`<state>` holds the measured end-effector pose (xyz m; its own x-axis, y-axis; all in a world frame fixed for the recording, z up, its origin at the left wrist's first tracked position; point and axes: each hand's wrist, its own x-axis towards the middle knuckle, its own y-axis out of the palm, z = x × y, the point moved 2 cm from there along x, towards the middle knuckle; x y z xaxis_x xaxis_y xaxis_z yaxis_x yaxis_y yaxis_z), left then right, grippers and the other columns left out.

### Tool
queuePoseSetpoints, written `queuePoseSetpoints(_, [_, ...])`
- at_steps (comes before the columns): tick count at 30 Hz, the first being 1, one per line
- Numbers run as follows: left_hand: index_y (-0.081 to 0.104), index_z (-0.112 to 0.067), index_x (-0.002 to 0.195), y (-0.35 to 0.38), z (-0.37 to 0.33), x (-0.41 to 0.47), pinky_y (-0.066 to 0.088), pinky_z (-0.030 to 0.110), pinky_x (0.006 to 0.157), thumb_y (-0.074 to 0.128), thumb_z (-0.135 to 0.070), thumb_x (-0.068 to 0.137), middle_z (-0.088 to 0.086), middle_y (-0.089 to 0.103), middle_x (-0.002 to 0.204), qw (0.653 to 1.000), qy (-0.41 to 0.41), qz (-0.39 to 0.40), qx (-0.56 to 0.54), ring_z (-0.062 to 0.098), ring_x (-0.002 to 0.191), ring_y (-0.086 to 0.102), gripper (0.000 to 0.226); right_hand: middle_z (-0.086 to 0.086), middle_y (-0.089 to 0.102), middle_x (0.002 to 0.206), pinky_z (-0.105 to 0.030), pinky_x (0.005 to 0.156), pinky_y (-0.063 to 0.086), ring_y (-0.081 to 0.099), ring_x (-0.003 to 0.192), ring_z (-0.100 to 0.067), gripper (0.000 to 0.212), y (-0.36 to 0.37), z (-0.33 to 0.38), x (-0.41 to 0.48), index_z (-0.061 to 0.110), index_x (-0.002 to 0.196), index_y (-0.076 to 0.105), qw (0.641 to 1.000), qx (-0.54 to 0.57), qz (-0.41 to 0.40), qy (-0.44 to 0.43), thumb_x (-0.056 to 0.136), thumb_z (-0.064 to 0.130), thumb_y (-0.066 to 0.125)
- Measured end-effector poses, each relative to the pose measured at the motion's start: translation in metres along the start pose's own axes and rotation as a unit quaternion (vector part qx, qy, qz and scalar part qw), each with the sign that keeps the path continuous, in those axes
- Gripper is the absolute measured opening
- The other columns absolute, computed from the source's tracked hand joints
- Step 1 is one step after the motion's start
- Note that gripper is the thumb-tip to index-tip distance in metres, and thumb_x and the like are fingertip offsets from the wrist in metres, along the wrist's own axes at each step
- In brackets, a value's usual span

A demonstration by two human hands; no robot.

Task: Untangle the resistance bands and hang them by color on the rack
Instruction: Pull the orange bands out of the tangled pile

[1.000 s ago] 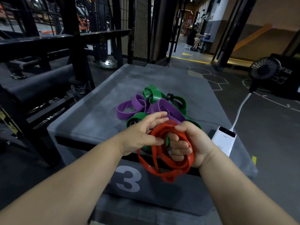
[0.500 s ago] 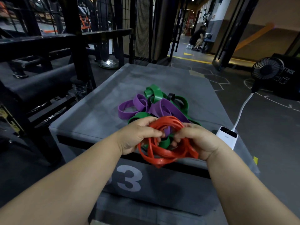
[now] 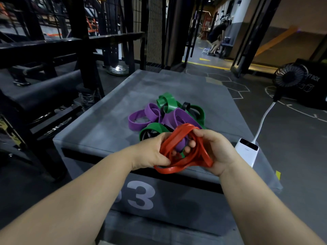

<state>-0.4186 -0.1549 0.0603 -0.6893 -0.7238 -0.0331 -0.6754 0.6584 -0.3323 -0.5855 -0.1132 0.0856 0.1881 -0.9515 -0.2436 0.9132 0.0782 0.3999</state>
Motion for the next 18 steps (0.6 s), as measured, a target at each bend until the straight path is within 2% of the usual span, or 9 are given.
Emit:
queuePoseSetpoints(2, [0.043,-0.035,0.113,-0.001,0.002,0.001,0.048,0.014,0.074,0.065,0.009,0.08,-0.008,0.06,0.095,1.0,-0.001,-0.008,-0.015,-0.007,0.077,0.059,0.059,-0.004,0.05,0.057,-0.032,0.063,0.053,0.055,0.055,-0.02,0.023,0.0,0.004,-0.001,0.008,0.065,0.062,0.999,0.038,0.003,-0.003,0.076,0.026,0.053])
queuePoseSetpoints(6, [0.047,-0.031,0.123,-0.006,0.011,0.001,0.05,0.027,0.093,0.068,-0.001,0.083,0.004,0.063,0.112,0.997,-0.016,-0.038,-0.07,0.012,0.102,0.062,0.055,-0.004,0.049,0.055,-0.028,0.056,0.053,0.055,0.05,-0.019,0.022,-0.001,0.005,0.0,0.009,0.063,0.059,0.998,0.061,0.001,0.009,0.078,0.024,0.052])
queuePoseSetpoints(8, [0.046,-0.025,0.127,-0.004,0.012,0.001,0.049,0.026,0.096,0.07,-0.008,0.084,0.004,0.063,0.116,0.995,-0.026,-0.038,-0.086,0.012,0.107,0.061,0.052,-0.003,0.049,0.054,-0.026,0.055,0.052,0.053,0.047,-0.017,0.023,0.0,0.005,0.001,0.009,0.062,0.057,0.998,0.056,0.006,0.012,0.079,0.024,0.051])
queuePoseSetpoints(11, [0.054,-0.025,0.116,0.001,0.012,0.001,0.048,0.029,0.098,0.074,-0.022,0.078,0.0,0.067,0.114,0.986,-0.045,-0.048,-0.155,0.012,0.109,0.063,0.044,-0.003,0.05,0.053,-0.026,0.054,0.052,0.053,0.048,-0.017,0.027,0.002,0.003,0.002,0.009,0.058,0.059,0.997,0.073,0.005,0.003,0.079,0.024,0.051])
queuePoseSetpoints(13, [0.059,-0.03,0.111,0.005,0.008,-0.001,0.052,0.035,0.092,0.074,-0.025,0.082,-0.003,0.07,0.111,0.98,-0.064,-0.036,-0.185,0.014,0.107,0.065,0.032,-0.003,0.051,0.056,-0.03,0.06,0.053,0.054,0.052,-0.018,0.028,0.002,0.001,0.004,0.009,0.057,0.061,0.996,0.084,0.003,-0.005,0.078,0.026,0.053])
queuePoseSetpoints(15, [0.061,-0.032,0.113,0.008,0.006,-0.002,0.056,0.035,0.082,0.07,-0.034,0.077,-0.006,0.071,0.109,0.977,-0.085,-0.02,-0.192,0.014,0.104,0.066,0.037,-0.002,0.052,0.059,-0.034,0.07,0.053,0.055,0.056,-0.018,0.027,0.002,0.0,0.007,0.008,0.06,0.064,0.995,0.096,-0.003,-0.012,0.077,0.027,0.056])
queuePoseSetpoints(16, [0.06,-0.03,0.115,0.008,0.006,-0.001,0.056,0.033,0.076,0.071,-0.034,0.074,-0.005,0.071,0.107,0.977,-0.093,-0.01,-0.194,0.013,0.099,0.067,0.043,-0.002,0.053,0.059,-0.033,0.071,0.053,0.056,0.056,-0.017,0.026,0.001,0.0,0.007,0.008,0.061,0.065,0.995,0.103,-0.011,-0.012,0.077,0.027,0.057])
queuePoseSetpoints(18, [0.058,-0.029,0.113,0.009,0.008,-0.002,0.054,0.026,0.066,0.073,-0.021,0.076,-0.007,0.072,0.095,0.977,-0.099,0.007,-0.19,0.009,0.084,0.068,0.041,-0.002,0.054,0.058,-0.028,0.063,0.054,0.056,0.052,-0.016,0.025,0.0,0.001,0.007,0.008,0.06,0.065,0.992,0.122,-0.027,-0.007,0.076,0.026,0.057])
